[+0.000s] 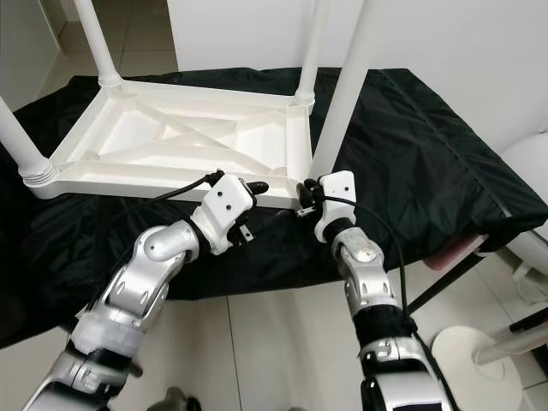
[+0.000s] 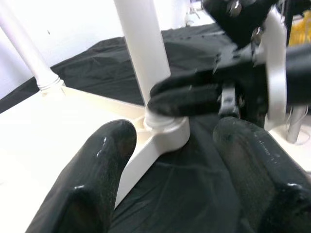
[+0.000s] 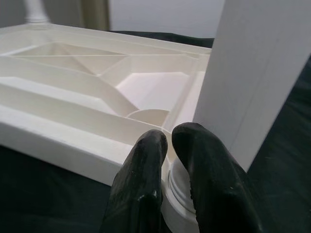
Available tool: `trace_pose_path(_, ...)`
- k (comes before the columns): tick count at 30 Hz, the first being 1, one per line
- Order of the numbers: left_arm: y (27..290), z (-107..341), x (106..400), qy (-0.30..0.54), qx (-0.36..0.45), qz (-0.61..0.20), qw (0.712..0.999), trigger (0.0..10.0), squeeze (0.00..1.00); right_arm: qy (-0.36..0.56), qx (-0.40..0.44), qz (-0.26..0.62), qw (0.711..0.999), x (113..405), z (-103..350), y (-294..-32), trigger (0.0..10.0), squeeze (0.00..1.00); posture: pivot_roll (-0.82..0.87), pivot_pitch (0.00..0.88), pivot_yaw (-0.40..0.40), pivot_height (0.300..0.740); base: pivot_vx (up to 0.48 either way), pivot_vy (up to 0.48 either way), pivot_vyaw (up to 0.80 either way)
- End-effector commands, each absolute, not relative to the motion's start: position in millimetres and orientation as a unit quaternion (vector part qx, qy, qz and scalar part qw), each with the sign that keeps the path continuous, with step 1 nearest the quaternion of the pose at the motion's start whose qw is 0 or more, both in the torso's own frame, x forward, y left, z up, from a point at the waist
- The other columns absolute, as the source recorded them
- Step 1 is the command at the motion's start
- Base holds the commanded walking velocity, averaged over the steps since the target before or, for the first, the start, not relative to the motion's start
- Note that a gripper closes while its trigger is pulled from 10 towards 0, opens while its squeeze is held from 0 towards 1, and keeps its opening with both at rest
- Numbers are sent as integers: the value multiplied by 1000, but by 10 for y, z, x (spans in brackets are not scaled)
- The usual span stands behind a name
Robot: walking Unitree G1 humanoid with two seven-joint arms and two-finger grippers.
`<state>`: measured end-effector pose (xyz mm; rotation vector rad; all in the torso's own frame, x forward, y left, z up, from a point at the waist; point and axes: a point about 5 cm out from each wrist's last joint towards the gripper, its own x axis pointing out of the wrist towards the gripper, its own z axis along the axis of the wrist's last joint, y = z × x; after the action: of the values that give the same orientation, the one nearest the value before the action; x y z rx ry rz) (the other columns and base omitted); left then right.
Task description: Building children table
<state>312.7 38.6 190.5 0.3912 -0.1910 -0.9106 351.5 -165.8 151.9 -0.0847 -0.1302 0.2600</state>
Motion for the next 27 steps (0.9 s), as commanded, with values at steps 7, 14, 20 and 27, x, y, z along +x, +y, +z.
trace_pose_path(7, 516, 1873, 3439, -89, 210, -256, 939, 10000, 0, -64, -38, -51, 996, 3530, 1577, -2440, 10000, 0, -74, 75, 1, 740, 0, 0, 0)
trace_pose_path(14, 654, 1811, 3594, -57, 236, -188, 952, 10000, 0, -66, -42, -68, 995, 3513, 1585, -2558, 10000, 0, -73, 79, 10, 740, 0, 0, 0)
trace_pose_path(20, 782, 1831, 3710, -44, 235, -136, 962, 10000, 0, -82, -25, -33, 996, 3501, 1540, -2373, 10000, 0, -72, 79, 10, 740, 0, 0, 0)
trace_pose_path(27, 907, 1827, 3796, -25, 256, -110, 960, 10000, 0, -95, -3, 6, 995, 3456, 1489, -2147, 10000, 0, -66, 82, 18, 740, 0, 0, 0)
